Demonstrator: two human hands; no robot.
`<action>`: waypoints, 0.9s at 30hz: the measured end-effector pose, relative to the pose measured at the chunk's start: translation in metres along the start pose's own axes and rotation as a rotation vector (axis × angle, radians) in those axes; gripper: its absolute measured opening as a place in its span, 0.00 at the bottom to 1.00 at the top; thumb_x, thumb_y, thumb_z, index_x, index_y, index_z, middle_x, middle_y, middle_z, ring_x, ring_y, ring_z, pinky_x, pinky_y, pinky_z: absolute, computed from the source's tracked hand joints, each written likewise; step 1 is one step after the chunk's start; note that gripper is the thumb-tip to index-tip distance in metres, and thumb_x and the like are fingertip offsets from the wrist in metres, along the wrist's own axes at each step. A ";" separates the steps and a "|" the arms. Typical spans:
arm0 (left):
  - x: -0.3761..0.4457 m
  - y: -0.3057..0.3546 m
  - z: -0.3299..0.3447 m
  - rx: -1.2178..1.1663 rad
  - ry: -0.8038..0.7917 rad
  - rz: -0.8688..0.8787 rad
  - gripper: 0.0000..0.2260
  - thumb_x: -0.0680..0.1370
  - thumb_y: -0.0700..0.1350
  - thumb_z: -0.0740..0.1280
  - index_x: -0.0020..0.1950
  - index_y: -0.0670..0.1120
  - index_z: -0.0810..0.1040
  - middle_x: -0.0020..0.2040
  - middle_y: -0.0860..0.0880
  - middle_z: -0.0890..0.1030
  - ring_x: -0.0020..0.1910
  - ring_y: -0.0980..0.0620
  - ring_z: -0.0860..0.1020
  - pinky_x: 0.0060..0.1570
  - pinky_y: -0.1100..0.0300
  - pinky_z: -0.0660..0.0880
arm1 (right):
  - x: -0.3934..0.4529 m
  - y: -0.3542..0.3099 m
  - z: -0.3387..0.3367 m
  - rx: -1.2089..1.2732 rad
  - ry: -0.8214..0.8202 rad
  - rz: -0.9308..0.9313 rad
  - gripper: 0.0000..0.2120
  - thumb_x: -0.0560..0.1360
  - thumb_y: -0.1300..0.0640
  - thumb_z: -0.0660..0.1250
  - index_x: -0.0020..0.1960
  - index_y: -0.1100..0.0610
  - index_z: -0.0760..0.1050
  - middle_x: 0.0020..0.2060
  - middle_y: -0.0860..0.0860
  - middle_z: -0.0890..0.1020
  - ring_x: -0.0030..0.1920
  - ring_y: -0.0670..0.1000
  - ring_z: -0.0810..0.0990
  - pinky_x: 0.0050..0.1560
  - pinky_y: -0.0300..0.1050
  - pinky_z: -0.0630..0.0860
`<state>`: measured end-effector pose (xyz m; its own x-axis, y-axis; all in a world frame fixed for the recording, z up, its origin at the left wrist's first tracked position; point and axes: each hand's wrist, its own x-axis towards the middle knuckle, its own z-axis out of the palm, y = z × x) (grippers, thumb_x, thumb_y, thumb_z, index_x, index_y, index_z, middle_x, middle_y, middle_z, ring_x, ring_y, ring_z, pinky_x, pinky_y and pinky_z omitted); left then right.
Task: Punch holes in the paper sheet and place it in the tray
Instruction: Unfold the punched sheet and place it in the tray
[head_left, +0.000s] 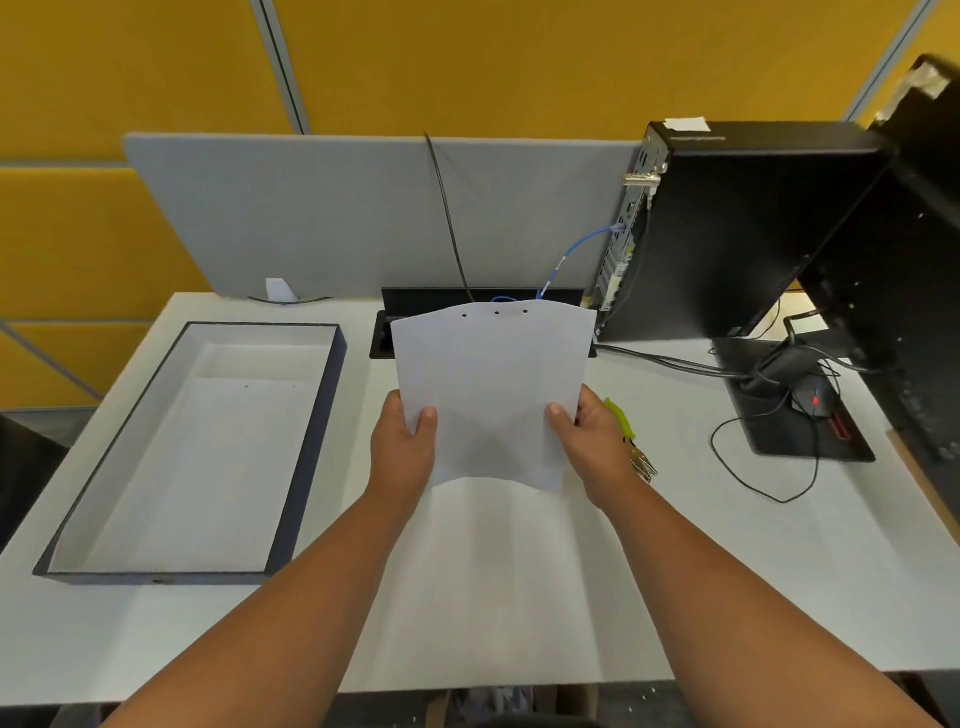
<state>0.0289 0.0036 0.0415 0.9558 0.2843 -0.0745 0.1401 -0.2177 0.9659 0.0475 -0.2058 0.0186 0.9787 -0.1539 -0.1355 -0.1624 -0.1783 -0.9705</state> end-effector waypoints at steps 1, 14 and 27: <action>-0.001 -0.002 0.000 0.015 -0.002 -0.008 0.08 0.81 0.45 0.61 0.60 0.52 0.68 0.54 0.51 0.76 0.52 0.52 0.76 0.49 0.58 0.73 | 0.000 0.002 0.001 -0.021 0.015 0.009 0.12 0.79 0.54 0.62 0.62 0.49 0.74 0.55 0.48 0.82 0.55 0.51 0.80 0.57 0.56 0.78; 0.001 -0.005 0.004 0.304 0.022 -0.116 0.13 0.81 0.41 0.61 0.65 0.41 0.70 0.60 0.44 0.77 0.59 0.43 0.76 0.57 0.56 0.70 | 0.007 0.007 -0.003 -0.133 -0.002 0.156 0.03 0.77 0.58 0.65 0.47 0.57 0.76 0.44 0.52 0.82 0.46 0.54 0.80 0.49 0.47 0.78; -0.020 0.009 0.031 0.148 0.156 -0.091 0.11 0.80 0.41 0.60 0.63 0.46 0.69 0.56 0.49 0.76 0.53 0.49 0.75 0.55 0.57 0.71 | -0.004 -0.016 -0.032 -0.150 -0.057 -0.053 0.08 0.79 0.59 0.62 0.57 0.57 0.75 0.47 0.49 0.81 0.47 0.49 0.78 0.40 0.35 0.72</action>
<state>0.0192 -0.0332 0.0441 0.8878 0.4471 -0.1090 0.2709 -0.3164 0.9091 0.0425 -0.2329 0.0413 0.9913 -0.0861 -0.0996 -0.1226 -0.3282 -0.9366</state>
